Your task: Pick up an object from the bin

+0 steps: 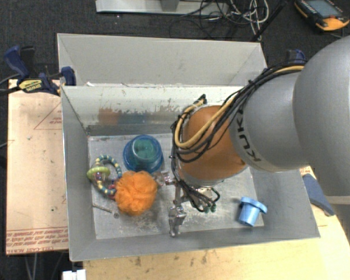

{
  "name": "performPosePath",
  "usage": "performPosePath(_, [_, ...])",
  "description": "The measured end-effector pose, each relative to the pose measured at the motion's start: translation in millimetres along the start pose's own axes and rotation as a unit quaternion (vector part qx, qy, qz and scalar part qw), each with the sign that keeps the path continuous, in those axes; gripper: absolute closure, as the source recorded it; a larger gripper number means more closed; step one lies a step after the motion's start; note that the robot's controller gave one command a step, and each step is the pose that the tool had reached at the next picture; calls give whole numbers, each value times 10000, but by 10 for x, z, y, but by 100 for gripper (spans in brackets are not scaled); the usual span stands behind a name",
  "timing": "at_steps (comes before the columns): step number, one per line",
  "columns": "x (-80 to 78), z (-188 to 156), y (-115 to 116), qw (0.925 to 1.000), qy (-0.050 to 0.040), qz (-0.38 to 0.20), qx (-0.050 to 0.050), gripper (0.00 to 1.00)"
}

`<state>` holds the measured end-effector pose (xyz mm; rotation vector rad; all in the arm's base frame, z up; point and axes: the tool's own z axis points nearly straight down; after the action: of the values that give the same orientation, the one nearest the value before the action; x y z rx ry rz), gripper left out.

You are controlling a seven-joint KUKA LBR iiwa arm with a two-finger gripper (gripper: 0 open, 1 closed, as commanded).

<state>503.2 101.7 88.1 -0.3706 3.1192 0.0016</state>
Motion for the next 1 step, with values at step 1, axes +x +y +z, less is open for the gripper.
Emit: performPosePath(1, [56,89,209,10000,-22,-4,1,0])
